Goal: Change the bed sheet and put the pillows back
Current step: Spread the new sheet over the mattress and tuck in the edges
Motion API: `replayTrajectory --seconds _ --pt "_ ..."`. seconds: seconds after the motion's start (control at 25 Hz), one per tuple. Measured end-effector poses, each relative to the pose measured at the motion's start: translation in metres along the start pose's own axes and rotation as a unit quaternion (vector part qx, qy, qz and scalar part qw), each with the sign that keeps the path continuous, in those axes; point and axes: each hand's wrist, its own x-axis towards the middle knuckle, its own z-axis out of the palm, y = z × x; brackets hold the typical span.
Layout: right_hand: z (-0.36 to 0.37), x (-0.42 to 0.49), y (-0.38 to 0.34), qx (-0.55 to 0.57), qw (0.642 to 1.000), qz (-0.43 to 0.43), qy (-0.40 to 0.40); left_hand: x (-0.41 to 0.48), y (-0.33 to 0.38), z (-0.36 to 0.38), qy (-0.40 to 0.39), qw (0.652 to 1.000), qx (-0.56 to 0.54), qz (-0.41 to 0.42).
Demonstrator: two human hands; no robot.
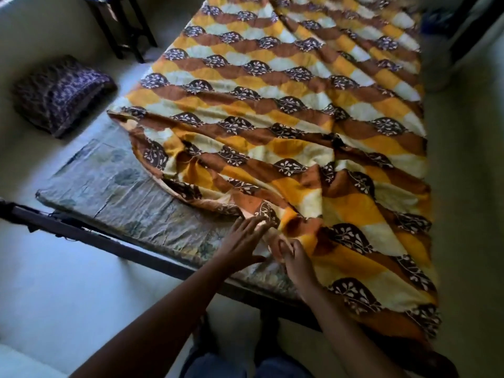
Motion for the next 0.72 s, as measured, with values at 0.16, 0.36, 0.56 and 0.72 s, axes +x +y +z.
replayTrajectory --seconds 0.16,0.36,0.56,0.72 --pt "-0.023 -0.048 -0.049 0.005 0.998 -0.051 0.045 0.017 -0.010 -0.023 0.007 0.992 0.012 0.126" --pt "-0.025 -0.091 -0.052 -0.007 0.992 -0.051 0.116 0.016 -0.090 -0.044 -0.027 0.991 -0.128 0.041" --pt "0.038 -0.091 -0.057 -0.120 0.980 -0.066 0.142 -0.014 -0.092 -0.088 0.025 0.993 -0.116 0.021" --pt "0.094 -0.074 -0.104 -0.146 0.969 -0.179 0.083 -0.076 -0.074 -0.126 0.068 0.987 -0.039 0.143"
